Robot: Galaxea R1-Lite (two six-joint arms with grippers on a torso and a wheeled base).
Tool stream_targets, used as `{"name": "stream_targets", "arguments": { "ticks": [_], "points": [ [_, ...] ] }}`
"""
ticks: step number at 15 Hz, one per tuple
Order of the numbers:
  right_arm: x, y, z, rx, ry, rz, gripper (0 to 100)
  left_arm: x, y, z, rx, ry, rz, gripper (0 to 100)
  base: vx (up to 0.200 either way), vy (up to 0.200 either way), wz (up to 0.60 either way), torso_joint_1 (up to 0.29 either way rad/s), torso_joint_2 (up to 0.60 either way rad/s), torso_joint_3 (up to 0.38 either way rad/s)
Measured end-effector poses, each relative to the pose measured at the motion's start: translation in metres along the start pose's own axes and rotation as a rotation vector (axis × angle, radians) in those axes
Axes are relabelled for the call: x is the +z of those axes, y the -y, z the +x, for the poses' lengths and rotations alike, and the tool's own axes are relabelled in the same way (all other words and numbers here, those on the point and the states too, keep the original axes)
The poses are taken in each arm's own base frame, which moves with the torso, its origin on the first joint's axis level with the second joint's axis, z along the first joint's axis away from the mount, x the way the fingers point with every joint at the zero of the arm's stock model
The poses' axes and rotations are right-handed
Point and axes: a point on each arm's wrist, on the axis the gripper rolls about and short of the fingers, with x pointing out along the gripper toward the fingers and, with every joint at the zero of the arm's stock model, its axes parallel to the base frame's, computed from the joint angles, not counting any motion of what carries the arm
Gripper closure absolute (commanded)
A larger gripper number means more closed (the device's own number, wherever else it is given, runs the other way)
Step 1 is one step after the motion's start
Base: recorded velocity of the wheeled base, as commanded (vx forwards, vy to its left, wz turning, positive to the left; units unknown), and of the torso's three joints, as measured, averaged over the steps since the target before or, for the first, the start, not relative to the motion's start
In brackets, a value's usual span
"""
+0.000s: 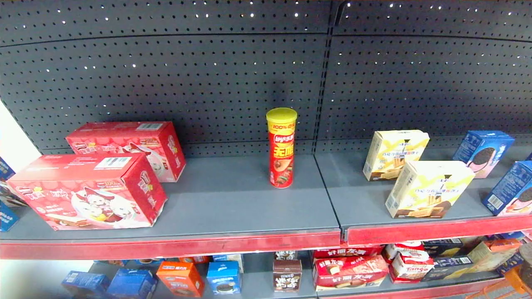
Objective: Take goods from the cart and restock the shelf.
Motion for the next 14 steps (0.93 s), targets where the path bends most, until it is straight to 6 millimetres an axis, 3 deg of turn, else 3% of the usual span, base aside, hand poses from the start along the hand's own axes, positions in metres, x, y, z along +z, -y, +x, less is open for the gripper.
{"name": "stream_targets", "arguments": {
  "ticks": [1,7,11,14],
  "points": [
    [0.000,0.000,0.000,0.000,0.000,-0.001,0,0.000,0.000,0.000,0.000,0.000,-0.001,0,0.000,0.000,0.00,0.000,0.00,0.000],
    [0.000,0.000,0.000,0.004,-0.001,-0.001,0,0.000,0.000,0.000,0.000,0.000,0.000,0,0.000,0.000,-0.60,0.000,0.00,0.001],
    [0.002,0.000,0.000,0.006,0.006,-0.006,0,0.000,0.000,0.000,0.000,0.000,0.000,0,0.000,0.000,0.00,0.000,0.00,0.000],
    [0.034,0.000,-0.009,-0.013,0.009,-0.005,0,0.000,0.000,0.000,-0.001,0.000,-0.001,0,0.000,0.000,0.00,0.000,0.00,0.000]
  ]
}}
